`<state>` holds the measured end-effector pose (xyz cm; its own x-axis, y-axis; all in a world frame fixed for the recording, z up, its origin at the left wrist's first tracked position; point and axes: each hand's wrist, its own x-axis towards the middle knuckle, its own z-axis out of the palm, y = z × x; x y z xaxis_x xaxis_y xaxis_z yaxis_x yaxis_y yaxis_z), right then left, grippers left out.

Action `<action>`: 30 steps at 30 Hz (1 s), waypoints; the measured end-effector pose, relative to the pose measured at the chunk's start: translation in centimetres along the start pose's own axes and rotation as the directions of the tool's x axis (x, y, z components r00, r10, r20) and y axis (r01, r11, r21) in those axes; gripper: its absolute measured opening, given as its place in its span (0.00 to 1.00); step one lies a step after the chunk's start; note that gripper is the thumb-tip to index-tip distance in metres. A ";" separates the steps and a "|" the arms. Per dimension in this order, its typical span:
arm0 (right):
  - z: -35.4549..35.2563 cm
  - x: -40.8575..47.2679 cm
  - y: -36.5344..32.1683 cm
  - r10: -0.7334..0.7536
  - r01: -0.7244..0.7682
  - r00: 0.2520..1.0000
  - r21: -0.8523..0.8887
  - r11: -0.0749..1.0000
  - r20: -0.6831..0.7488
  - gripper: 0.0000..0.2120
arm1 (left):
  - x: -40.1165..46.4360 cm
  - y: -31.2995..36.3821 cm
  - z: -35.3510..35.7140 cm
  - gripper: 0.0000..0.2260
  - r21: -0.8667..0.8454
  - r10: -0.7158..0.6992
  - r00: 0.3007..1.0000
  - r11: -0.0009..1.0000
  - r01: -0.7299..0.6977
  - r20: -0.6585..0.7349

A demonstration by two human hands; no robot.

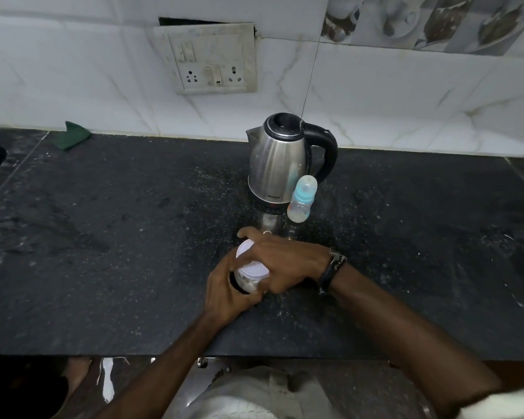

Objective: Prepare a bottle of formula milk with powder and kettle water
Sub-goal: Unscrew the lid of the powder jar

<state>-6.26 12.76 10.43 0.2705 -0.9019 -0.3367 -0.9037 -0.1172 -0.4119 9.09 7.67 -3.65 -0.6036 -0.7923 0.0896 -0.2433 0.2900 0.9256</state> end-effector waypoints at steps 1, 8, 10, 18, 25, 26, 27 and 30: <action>-0.1 0.1 -0.3 0.018 -0.016 0.999 0.046 0.999 -0.042 0.26 | 0.0 -0.2 0.0 0.37 0.000 -0.005 1.000 1.000 0.005 -0.004; 1.0 1.5 -3.6 0.393 -0.508 0.849 -0.342 0.791 -0.353 0.31 | 0.0 -0.3 0.1 0.32 0.031 -0.035 0.999 0.999 0.036 -0.002; 1.3 1.9 -3.6 0.362 -0.470 0.868 -0.329 0.819 -0.340 0.26 | 0.1 -0.6 0.2 0.36 0.025 -0.035 0.999 0.999 0.035 0.004; 0.1 0.3 -1.3 0.138 -0.181 0.979 -0.315 0.932 -0.152 0.29 | -0.1 -0.2 0.3 0.37 -0.067 -0.023 1.000 0.997 0.023 -0.010; -1.2 -1.8 -0.4 0.107 -0.119 0.965 -0.038 0.992 -0.241 0.31 | -0.3 0.1 0.1 0.40 -0.077 0.003 1.000 0.997 -0.004 -0.023; -1.2 -2.7 -0.2 0.130 -0.126 0.953 0.032 0.992 -0.275 0.28 | -0.3 0.2 0.0 0.41 -0.079 0.015 1.000 0.997 -0.017 -0.026; -1.1 -3.6 0.5 0.166 -0.145 0.939 0.090 0.985 -0.301 0.25 | -0.2 0.2 0.2 0.42 -0.085 0.025 0.999 0.996 -0.028 -0.033; 0.4 -6.8 2.0 0.292 -0.237 0.890 0.192 0.952 -0.349 0.19 | -0.2 0.0 0.5 0.42 -0.059 0.045 0.998 0.997 -0.048 -0.045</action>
<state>-9.79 18.80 11.51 -0.1390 -0.9824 -0.1245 -0.8609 0.1820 -0.4752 8.87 8.07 -3.84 -0.5793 -0.8016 0.1477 -0.1691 0.2954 0.9403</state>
